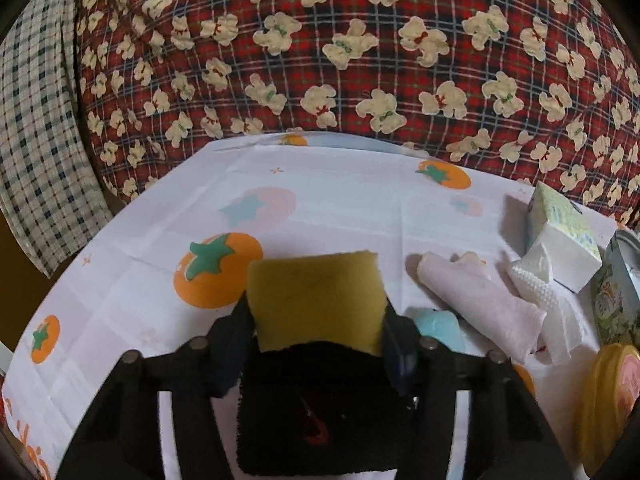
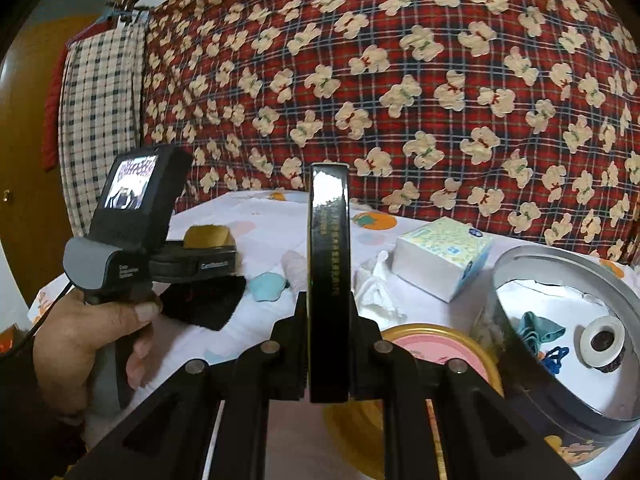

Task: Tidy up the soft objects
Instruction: 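Carry the yellow sponge over the silver tin with the left tool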

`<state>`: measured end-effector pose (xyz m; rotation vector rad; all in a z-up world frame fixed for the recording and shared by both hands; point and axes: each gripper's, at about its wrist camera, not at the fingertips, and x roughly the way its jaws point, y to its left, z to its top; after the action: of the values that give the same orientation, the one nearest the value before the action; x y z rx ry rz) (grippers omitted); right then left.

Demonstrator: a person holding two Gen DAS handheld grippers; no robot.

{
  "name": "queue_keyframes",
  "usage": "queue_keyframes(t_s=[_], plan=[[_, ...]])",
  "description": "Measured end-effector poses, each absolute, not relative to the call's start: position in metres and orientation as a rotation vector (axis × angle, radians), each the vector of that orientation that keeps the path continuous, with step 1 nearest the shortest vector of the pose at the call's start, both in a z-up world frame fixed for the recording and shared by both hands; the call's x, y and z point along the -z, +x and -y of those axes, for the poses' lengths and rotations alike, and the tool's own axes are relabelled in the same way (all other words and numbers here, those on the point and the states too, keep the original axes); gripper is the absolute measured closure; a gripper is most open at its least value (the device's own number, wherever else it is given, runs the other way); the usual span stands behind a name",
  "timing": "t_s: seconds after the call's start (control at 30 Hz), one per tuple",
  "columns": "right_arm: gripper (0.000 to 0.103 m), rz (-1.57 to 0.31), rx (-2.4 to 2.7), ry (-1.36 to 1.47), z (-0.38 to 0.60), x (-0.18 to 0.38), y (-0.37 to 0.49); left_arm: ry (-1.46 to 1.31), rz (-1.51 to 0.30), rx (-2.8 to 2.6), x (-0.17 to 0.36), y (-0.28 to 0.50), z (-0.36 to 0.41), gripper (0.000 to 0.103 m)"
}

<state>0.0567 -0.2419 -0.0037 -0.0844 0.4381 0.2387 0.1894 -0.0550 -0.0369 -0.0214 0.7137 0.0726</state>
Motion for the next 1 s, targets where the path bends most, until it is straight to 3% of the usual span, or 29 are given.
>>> queue_keyframes(t_s=[0.53, 1.0], plan=[[0.088, -0.397, -0.207, -0.046, 0.262, 0.0, 0.053, -0.069, -0.482, -0.05, 0.013, 0.149, 0.054, 0.05], [0.088, -0.369, -0.187, -0.026, 0.276, -0.002, 0.049, -0.046, -0.397, 0.046, 0.005, 0.116, 0.108, 0.05]])
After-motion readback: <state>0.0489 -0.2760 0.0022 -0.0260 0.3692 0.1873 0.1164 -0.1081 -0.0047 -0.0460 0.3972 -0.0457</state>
